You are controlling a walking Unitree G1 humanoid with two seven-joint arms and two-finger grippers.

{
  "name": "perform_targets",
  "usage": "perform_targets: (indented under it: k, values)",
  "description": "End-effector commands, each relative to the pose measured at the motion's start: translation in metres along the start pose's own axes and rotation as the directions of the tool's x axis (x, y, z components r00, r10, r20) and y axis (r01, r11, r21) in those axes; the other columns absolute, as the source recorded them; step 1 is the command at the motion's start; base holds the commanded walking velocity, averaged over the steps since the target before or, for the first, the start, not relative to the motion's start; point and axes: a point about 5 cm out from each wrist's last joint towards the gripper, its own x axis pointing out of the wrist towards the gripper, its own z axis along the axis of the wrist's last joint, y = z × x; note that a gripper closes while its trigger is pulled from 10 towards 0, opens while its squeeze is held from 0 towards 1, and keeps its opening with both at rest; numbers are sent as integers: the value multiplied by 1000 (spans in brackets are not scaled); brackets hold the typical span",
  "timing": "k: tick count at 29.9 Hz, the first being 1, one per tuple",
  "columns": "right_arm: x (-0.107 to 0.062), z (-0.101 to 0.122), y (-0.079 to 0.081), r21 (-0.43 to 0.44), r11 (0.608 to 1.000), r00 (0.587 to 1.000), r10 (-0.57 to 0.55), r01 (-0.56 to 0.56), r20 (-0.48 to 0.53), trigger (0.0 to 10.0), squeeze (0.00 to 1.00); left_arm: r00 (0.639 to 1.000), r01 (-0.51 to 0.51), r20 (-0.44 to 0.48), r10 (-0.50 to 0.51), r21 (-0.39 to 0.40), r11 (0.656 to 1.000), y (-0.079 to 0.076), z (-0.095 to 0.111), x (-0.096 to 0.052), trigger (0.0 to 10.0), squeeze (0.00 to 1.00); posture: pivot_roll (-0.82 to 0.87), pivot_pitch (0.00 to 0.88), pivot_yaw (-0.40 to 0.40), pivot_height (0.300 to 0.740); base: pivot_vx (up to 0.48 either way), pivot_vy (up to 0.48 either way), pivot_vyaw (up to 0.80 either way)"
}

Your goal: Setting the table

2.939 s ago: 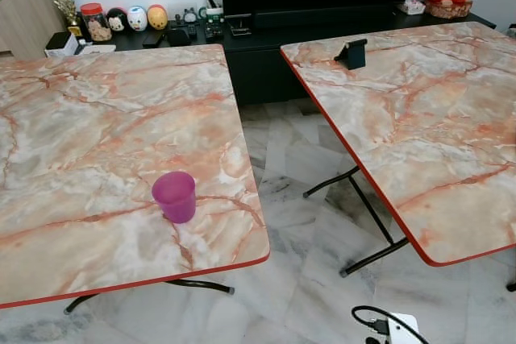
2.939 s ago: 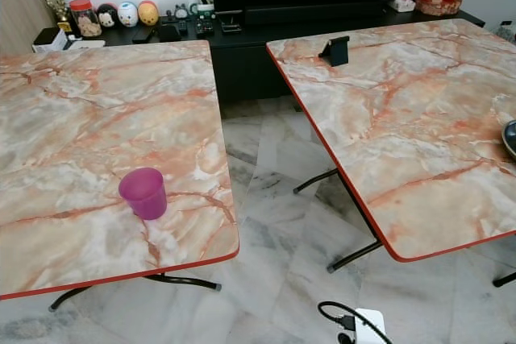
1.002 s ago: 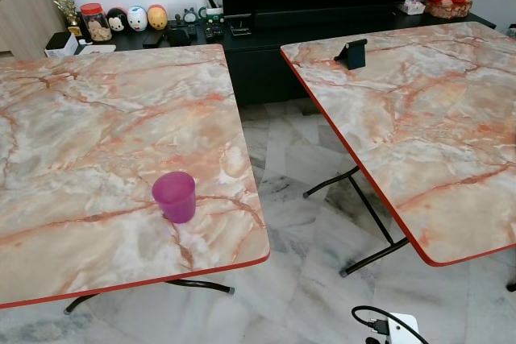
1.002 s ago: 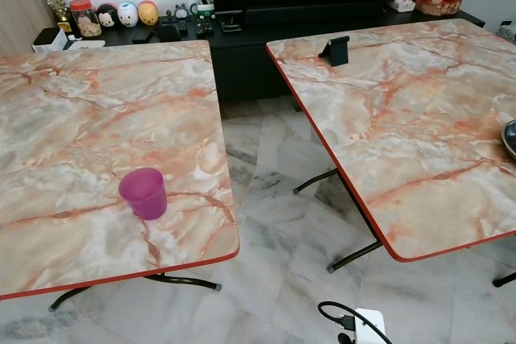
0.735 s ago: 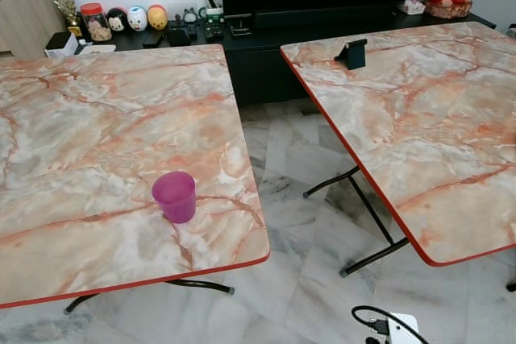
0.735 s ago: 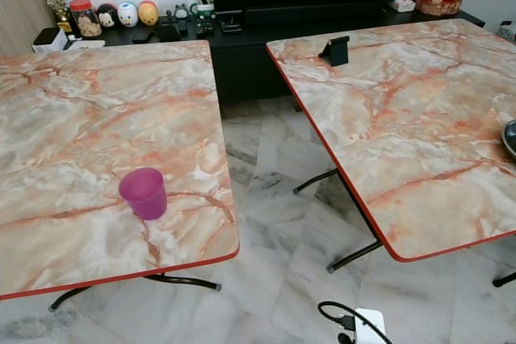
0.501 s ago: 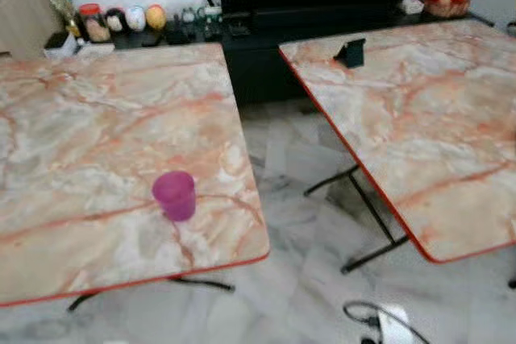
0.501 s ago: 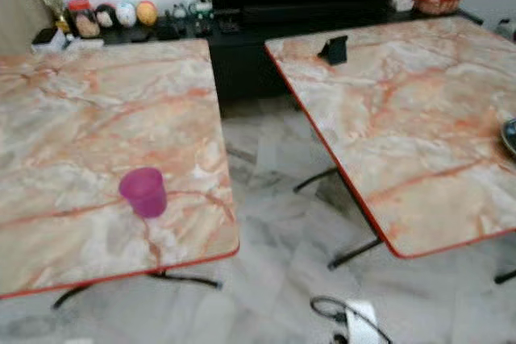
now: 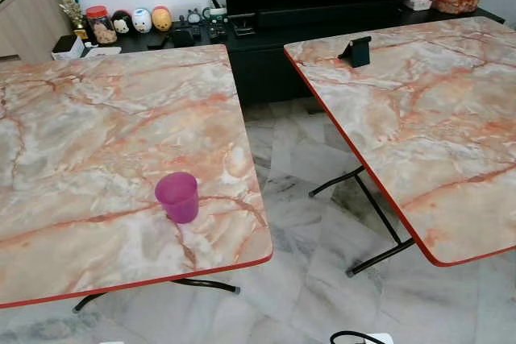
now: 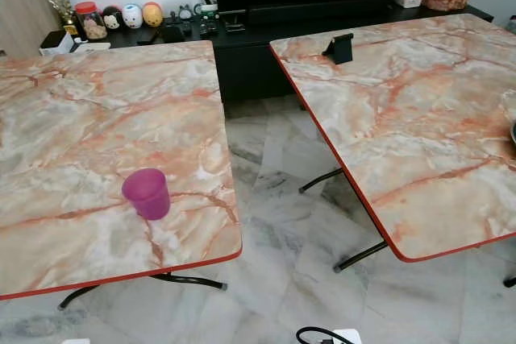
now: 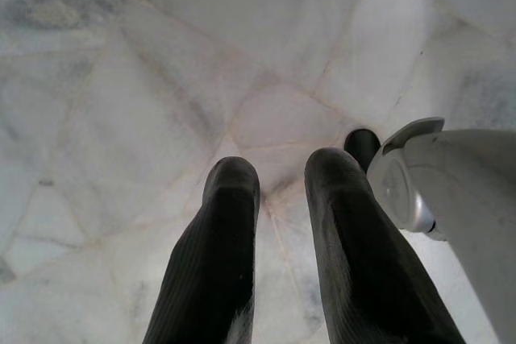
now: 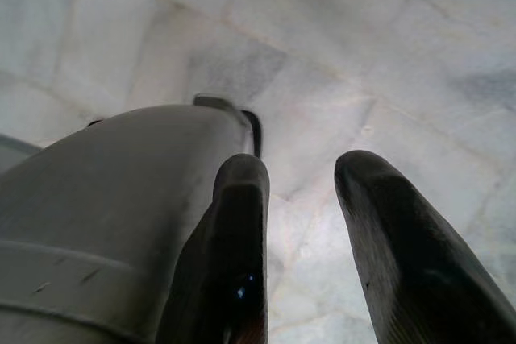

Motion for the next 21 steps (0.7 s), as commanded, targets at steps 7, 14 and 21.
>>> perform_targets:
  k: [7, 14, 21]
  values:
    - [3, 24, -3, -6, 1000, 999, -14, 15, 46, 10000, 0, 999, -19, -39, 17, -38, 999, 7, -13, -5, 10000, 0, -75, 0, 33, 707, 0, 0, 0]
    - [4, 39, -4, -43, 999, 998, -10, 13, 68, 10000, 0, 998, -52, -36, 48, -134, 990, -2, -18, -4, 10000, 0, -69, 0, 34, 707, 0, 0, 0]
    - [2, 34, -14, -51, 998, 998, -27, 30, 54, 10000, 0, 996, -84, 6, 86, -180, 980, 0, -14, -4, 10000, 0, -57, 0, 32, 707, 0, 0, 0]
